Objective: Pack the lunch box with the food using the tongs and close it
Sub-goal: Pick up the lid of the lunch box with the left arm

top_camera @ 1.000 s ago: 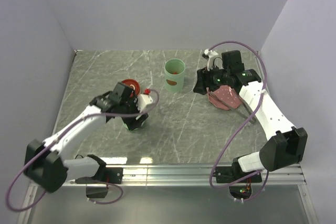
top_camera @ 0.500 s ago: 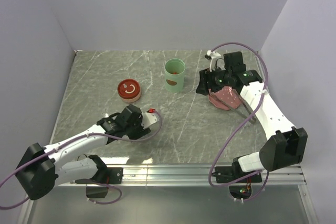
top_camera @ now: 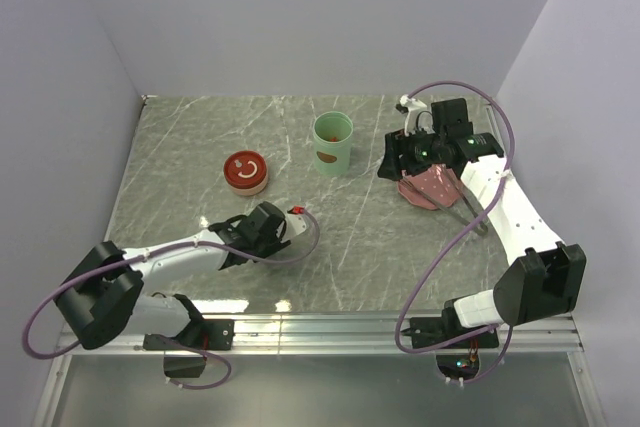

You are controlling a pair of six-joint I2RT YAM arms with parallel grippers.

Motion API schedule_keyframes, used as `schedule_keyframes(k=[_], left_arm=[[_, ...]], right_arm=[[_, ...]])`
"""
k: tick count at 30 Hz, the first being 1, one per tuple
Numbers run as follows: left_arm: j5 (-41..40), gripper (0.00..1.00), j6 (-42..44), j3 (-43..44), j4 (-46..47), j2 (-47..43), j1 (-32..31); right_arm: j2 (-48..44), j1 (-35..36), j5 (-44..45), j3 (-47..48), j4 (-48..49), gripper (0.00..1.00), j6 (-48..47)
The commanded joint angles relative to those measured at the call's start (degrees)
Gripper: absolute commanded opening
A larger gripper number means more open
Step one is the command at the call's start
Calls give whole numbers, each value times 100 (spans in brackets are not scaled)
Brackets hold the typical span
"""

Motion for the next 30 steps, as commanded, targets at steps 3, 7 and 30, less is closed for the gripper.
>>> schedule_keyframes(k=[3,7,30], left_arm=[[-142,43,-229,38,59,235,-41],[60,20,-527,424,-511,315,-32],[8268,0,-5358,3695,1259,-178,2481]], right_arm=[[-152,-57,-89,12,-1,69,-7],[-126,-74,-142,30,7,68,11],[-862,-276,-1378,1076,681,62,-236]])
